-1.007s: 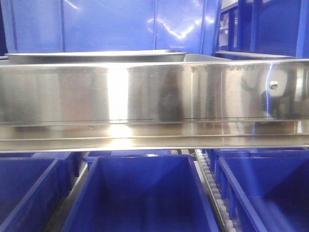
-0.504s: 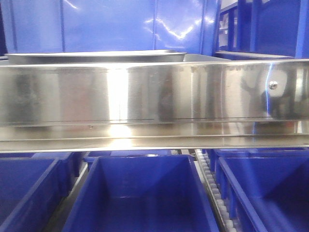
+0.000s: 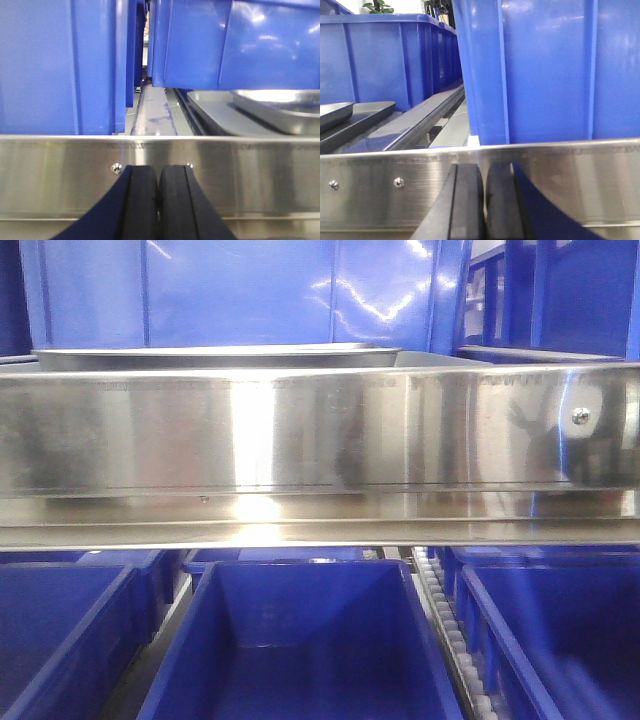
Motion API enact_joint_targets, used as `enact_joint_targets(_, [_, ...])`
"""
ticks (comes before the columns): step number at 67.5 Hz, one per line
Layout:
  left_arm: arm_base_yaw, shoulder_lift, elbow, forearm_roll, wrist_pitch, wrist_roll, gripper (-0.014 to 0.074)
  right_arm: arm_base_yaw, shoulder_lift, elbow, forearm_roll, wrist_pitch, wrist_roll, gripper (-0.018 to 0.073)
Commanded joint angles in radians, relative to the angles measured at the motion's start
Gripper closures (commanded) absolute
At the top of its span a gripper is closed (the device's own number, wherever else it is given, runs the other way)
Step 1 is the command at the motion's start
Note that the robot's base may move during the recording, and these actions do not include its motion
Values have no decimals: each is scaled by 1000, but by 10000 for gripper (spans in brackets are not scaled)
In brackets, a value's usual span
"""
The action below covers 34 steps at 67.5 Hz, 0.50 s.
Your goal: Stack silver trays without gaps
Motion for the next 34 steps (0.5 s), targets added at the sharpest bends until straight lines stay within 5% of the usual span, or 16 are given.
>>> enact_joint_targets(1, [2, -6, -2, 34, -23, 1, 605, -5, -3, 0, 3, -15, -8, 575])
enact_joint_targets(14, [2, -6, -2, 34, -81, -11, 605, -5, -3, 0, 3, -15, -8, 575])
enact_joint_targets(22, [2, -6, -2, 71, -76, -108, 605, -5, -3, 0, 3, -15, -8, 575])
enact_joint_targets(34, [2, -6, -2, 76, -76, -102, 605, -5, -3, 0, 3, -15, -8, 575])
